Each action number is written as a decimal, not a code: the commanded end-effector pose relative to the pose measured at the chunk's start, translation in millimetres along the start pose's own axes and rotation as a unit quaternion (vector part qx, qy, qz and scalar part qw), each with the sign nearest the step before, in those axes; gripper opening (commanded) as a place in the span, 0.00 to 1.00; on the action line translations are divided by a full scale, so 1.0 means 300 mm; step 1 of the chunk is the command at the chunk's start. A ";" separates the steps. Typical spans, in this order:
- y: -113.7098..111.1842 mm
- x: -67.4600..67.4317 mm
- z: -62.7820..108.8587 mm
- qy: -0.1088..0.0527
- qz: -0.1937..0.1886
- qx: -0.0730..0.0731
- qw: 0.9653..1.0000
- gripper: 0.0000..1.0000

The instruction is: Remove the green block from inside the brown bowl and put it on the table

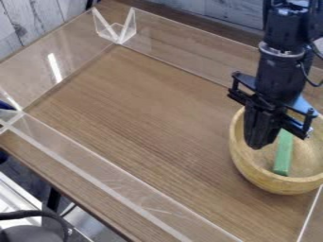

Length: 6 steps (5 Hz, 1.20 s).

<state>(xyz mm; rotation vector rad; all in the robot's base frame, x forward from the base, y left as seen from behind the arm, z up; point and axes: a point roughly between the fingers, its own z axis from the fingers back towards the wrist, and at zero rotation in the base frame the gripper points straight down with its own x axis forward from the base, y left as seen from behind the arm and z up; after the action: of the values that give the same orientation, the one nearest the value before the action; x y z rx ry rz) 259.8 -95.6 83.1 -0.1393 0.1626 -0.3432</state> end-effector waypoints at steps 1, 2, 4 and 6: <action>0.000 0.009 0.081 -0.040 -0.001 0.002 0.999 0.00; 0.008 0.004 0.093 -0.042 0.002 0.002 0.999 0.00; 0.030 -0.008 0.121 -0.047 0.011 0.001 0.999 0.00; 0.035 -0.016 0.147 -0.054 0.013 0.003 0.998 0.00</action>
<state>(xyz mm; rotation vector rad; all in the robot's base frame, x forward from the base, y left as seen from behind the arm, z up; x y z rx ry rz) 257.6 -79.7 102.1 -0.1437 0.1473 -0.3096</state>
